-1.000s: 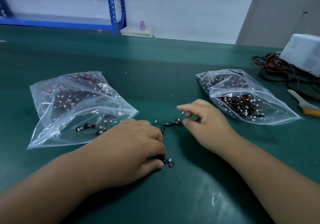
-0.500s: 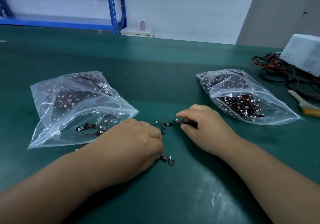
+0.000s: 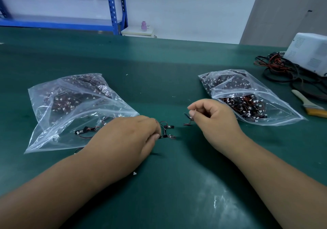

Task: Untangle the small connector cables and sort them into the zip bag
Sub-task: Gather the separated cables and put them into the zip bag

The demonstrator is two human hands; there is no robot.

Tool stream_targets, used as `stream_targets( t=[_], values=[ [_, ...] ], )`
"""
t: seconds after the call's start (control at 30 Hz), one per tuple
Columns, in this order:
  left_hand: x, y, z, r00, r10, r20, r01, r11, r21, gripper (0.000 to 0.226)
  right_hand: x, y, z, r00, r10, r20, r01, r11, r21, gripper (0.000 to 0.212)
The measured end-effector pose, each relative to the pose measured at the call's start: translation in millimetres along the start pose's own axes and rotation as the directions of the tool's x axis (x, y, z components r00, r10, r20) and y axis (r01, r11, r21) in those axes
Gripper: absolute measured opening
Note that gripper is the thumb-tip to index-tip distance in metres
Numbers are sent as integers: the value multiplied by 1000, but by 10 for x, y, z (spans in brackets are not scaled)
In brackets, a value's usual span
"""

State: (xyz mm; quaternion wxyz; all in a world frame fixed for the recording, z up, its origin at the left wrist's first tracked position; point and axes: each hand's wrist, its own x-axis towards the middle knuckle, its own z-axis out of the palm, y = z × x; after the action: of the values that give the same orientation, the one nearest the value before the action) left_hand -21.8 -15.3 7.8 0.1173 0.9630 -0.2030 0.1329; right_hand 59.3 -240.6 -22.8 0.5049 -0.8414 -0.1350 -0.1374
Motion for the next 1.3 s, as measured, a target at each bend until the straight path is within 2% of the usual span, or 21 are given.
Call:
stream_targets(
  t=[0.2, 0.33, 0.4, 0.5, 0.53, 0.6, 0.63, 0.73, 0.83, 0.87, 0.93, 1.03, 1.1, 1.17, 1.23, 1.3],
  values=[
    [15, -11, 9, 998, -52, 41, 50, 997, 50, 23, -10, -27, 32, 998, 32, -49, -31, 999, 23, 19],
    [21, -10, 10, 995, -72, 72, 67, 995, 76, 23, -23, -29, 52, 997, 74, 27, -76, 993, 94, 13],
    [22, -10, 4, 995, -75, 73, 69, 995, 74, 22, -35, -13, 37, 996, 65, 54, -66, 998, 8, 13],
    [26, -14, 7, 994, -78, 75, 72, 994, 80, 23, -48, -23, -13, 999, -48, 5, 47, 957, -286, 19],
    [24, -14, 10, 994, -78, 74, 72, 994, 84, 24, -52, -60, -32, 993, -112, -23, 98, 937, -336, 16],
    [24, -15, 19, 995, -75, 67, 70, 994, 85, 26, -83, -139, -53, 964, -267, 2, 253, 913, -319, 12],
    [24, -13, 22, 996, -72, 61, 67, 995, 80, 27, -118, -183, -48, 944, -324, 67, 330, 901, -283, 17],
    [26, -7, 13, 999, -34, 42, 33, 999, 29, 24, -254, -275, 50, 886, -357, 295, 427, 877, -220, 29],
    [25, 8, 16, 1000, 14, 13, -14, 1000, -6, 16, -291, -273, 143, 865, -379, 328, 463, 855, -233, 18],
    [22, 1, 21, 1000, -1, 13, 1, 1000, -12, 18, -284, -260, 148, 870, -386, 307, 462, 856, -233, 16],
    [17, -42, 35, 997, -73, 31, 72, 997, 11, 36, -251, -221, 126, 906, -361, 221, 409, 879, -243, 17],
    [16, -162, 56, 982, -163, 96, 152, 982, 113, 54, -164, -129, 40, 974, -228, 8, 223, 944, -245, 25],
    [23, -221, 74, 972, -172, 159, 142, 973, 183, 52, -117, -62, 4, 991, -128, -42, 117, 970, -212, 31],
    [28, -244, 86, 967, -165, 194, 119, 967, 225, 47, -80, -11, -1, 998, -62, -16, 57, 977, -204, 43],
    [34, -241, 81, 969, -148, 197, 99, 966, 239, 41, -59, 15, 3, 1000, -7, -9, 5, 980, -198, 57],
    [42, -229, 55, 972, -140, 188, 93, 966, 242, 35, -41, 48, -10, 999, 24, -44, -32, 984, -178, 62]
  ],
)
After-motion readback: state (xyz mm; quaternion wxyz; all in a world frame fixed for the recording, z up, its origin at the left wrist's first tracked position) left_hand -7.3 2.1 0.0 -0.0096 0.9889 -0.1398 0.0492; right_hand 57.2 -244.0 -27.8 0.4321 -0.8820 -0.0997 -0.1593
